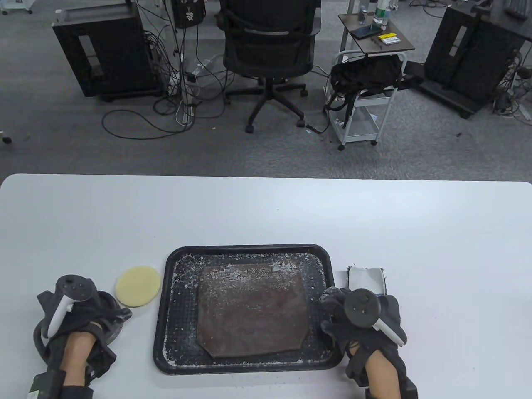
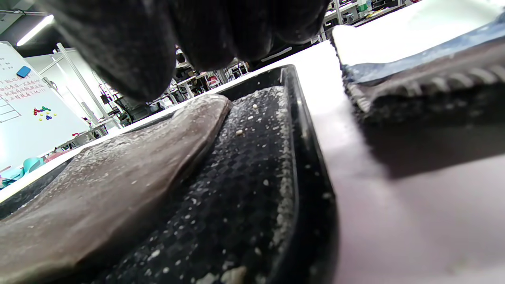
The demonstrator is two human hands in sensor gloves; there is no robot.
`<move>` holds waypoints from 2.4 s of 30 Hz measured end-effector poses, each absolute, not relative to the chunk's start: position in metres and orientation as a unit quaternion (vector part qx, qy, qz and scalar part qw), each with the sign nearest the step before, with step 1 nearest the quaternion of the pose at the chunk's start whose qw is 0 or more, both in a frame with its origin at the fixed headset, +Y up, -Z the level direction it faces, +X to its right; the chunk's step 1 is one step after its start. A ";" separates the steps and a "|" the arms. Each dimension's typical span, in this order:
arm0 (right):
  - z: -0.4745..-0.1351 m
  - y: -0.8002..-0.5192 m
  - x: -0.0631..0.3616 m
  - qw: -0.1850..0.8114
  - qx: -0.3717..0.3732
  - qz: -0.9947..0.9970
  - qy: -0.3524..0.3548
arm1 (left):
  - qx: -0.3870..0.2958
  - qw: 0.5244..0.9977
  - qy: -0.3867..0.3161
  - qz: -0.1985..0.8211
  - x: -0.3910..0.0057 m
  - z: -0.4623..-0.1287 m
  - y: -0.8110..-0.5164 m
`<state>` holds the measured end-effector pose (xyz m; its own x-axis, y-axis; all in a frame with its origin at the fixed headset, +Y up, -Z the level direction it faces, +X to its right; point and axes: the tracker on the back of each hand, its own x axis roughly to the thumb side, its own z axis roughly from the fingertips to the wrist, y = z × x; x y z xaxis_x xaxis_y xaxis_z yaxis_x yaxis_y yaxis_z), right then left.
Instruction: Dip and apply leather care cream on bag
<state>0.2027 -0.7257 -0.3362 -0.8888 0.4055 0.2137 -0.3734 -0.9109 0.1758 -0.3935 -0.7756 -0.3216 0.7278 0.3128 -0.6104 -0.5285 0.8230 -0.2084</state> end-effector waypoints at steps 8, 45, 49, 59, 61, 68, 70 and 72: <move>-0.336 -0.725 0.204 0.204 0.122 0.970 0.056 | -0.159 0.909 0.302 0.238 -0.394 -0.317 -0.765; -0.291 -0.757 0.052 0.645 0.314 0.660 0.223 | -0.036 0.700 -0.258 0.665 -0.161 -0.278 -0.745; -0.292 -0.763 0.050 0.650 0.307 0.658 0.224 | -0.043 0.692 -0.250 0.675 -0.158 -0.278 -0.753; -0.292 -0.767 0.048 0.665 0.265 0.672 0.191 | -0.061 0.686 -0.212 0.694 -0.162 -0.284 -0.766; -0.291 -0.765 0.049 0.661 0.264 0.677 0.184 | -0.063 0.686 -0.209 0.694 -0.162 -0.284 -0.766; -0.288 -0.762 0.048 0.655 0.266 0.687 0.168 | -0.072 0.683 -0.210 0.696 -0.164 -0.284 -0.766; -0.288 -0.762 0.048 0.654 0.266 0.689 0.166 | -0.075 0.682 -0.209 0.697 -0.164 -0.284 -0.766; -0.289 -0.762 0.049 0.651 0.267 0.693 0.160 | -0.078 0.678 -0.210 0.700 -0.163 -0.284 -0.767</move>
<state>0.0489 -0.7620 -0.2887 -0.0113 0.9868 0.1617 -0.8163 -0.1025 0.5685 -0.1630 -0.7669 -0.2837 -0.0680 0.9820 0.1761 -0.9165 0.0083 -0.3999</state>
